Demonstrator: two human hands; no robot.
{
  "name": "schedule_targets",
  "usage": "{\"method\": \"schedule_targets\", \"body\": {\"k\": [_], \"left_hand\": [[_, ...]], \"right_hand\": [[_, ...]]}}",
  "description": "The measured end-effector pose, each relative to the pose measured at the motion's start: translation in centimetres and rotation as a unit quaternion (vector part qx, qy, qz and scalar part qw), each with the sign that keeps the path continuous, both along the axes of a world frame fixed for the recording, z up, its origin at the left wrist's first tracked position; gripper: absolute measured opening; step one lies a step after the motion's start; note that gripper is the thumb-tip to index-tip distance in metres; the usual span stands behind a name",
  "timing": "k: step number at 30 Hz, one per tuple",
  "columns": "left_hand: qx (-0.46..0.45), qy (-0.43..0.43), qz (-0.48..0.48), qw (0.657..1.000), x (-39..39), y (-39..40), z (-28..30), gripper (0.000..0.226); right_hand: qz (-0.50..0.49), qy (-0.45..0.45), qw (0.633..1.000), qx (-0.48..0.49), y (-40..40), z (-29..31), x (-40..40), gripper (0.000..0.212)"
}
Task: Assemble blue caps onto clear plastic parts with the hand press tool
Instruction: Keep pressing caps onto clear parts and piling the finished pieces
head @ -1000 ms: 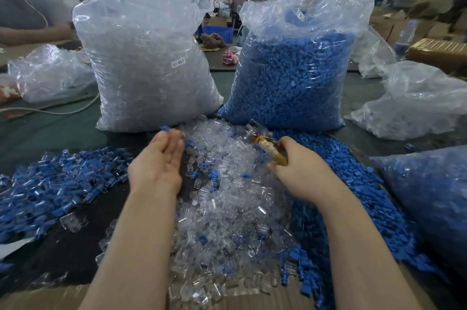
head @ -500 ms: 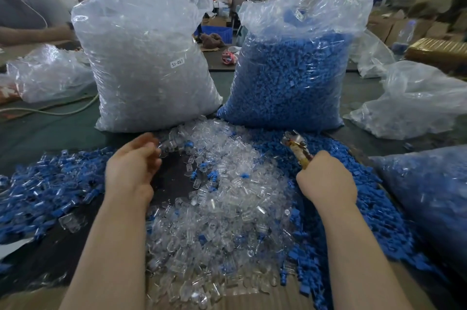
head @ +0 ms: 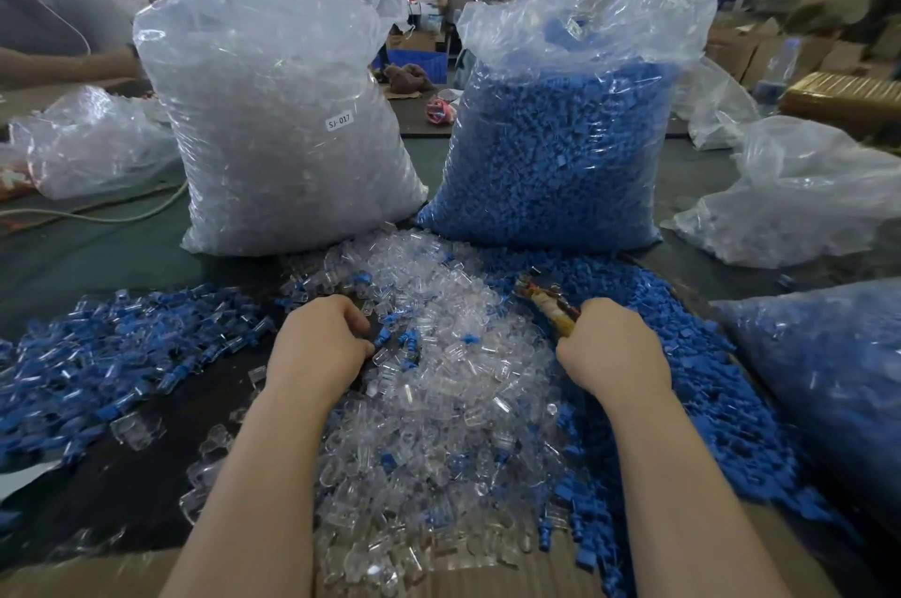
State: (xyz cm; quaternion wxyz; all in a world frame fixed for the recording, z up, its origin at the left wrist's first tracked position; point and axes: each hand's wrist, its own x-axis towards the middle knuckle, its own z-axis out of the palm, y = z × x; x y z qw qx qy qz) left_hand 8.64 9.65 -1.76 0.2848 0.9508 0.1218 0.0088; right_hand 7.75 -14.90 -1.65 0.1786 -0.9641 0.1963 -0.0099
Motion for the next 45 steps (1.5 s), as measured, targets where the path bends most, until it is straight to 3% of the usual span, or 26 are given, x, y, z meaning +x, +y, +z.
{"method": "schedule_targets", "body": {"k": [5,8,12,15,18,20,24,27,30,33,36,45], "left_hand": [[-0.036,-0.019,0.013,0.999,0.1,0.2,0.0,0.011],[-0.204,-0.062,0.025,0.977,0.2,0.1,0.5,0.01],[-0.463,-0.053,0.021,0.884,0.0,-1.3,2.0,0.008],[-0.588,-0.026,0.021,0.808,-0.2,-2.8,3.0,0.012],[-0.657,0.026,0.008,0.754,-0.7,-4.2,3.5,0.01],[-0.672,0.041,-0.011,0.74,-1.0,-4.9,3.5,0.015],[-0.623,0.019,-0.045,0.781,-1.2,-5.8,3.3,0.017],[-0.614,-0.014,-0.028,0.789,-1.4,-6.7,3.1,0.014],[-0.63,-0.025,-0.015,0.776,-1.6,-7.7,3.2,0.014],[-0.669,-0.019,0.0,0.743,-1.9,-8.4,3.4,0.012],[-0.693,-0.013,0.0,0.721,-2.0,-8.5,3.6,0.011],[-0.694,-0.019,-0.011,0.719,-2.0,-8.1,3.8,0.008]], "right_hand": [[-0.007,-0.024,1.0,0.014,-0.3,-0.2,0.2,0.018],[-0.007,-0.087,0.996,0.029,-0.5,-0.2,0.2,0.016],[0.002,-0.135,0.988,0.073,-0.6,0.1,0.5,0.017],[0.024,-0.143,0.978,0.15,-0.5,0.4,0.6,0.018],[0.041,-0.184,0.948,0.257,-0.1,0.7,0.5,0.019],[0.049,-0.211,0.93,0.298,0.1,1.0,0.4,0.018],[0.063,-0.235,0.892,0.38,0.7,1.7,0.2,0.01],[0.087,-0.251,0.865,0.427,1.2,2.1,0.0,0.009],[0.114,-0.264,0.832,0.474,1.9,2.4,-0.2,0.007],[0.128,-0.263,0.802,0.52,2.4,2.6,-0.4,0.004],[0.133,-0.26,0.802,0.521,2.5,2.7,-0.4,0.005],[0.169,-0.249,0.837,0.457,2.8,2.4,-0.3,0.006]]}}
